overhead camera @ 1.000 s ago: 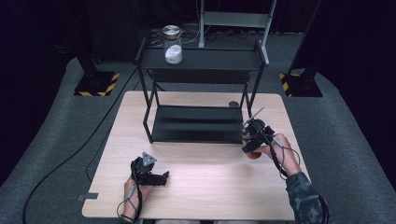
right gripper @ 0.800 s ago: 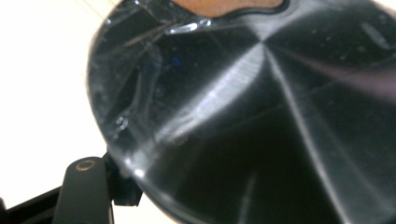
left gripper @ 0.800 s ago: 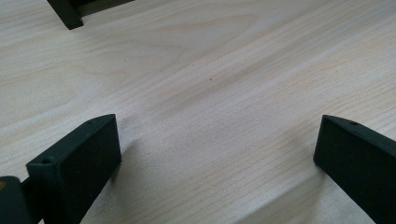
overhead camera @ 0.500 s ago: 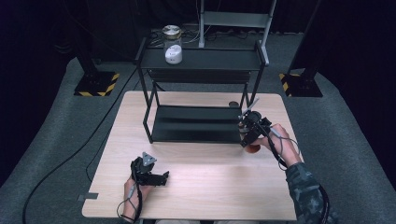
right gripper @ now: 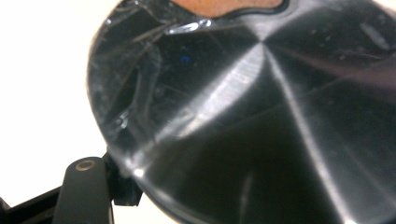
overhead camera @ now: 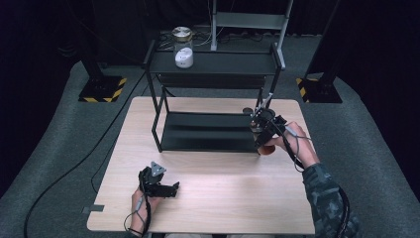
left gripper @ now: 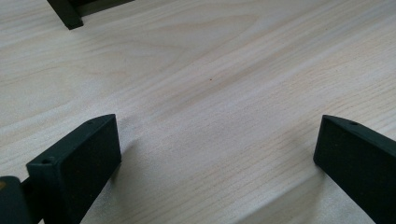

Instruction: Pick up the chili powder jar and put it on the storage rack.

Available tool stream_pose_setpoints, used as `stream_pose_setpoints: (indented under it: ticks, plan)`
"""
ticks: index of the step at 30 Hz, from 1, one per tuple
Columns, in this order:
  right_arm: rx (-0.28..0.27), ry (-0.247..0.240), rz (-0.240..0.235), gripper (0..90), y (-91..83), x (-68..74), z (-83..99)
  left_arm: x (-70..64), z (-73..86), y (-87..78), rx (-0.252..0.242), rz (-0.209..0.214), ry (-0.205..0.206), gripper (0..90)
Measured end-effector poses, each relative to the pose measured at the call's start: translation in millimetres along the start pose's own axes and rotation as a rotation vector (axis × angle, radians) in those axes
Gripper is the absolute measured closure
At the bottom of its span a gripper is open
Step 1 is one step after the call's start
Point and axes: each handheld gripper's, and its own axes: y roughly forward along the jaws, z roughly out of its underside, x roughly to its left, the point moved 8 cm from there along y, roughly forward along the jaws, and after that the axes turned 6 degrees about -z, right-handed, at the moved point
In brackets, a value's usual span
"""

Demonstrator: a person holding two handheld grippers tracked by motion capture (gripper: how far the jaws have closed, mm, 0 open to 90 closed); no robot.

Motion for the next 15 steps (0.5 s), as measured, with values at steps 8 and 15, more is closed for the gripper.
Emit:
stream_pose_setpoints:
  ticks: [8,15]
  plan:
    - [-0.013,-0.010,0.012,30.5,-11.5,1.0,-9.4,-0.2,0.2,0.1,-0.002,0.000,-0.003,0.2]
    - [-0.040,-0.013,0.024,30.5,-22.6,0.9,-14.6,-0.3,0.2,0.2,-0.002,0.000,-0.003,0.2]
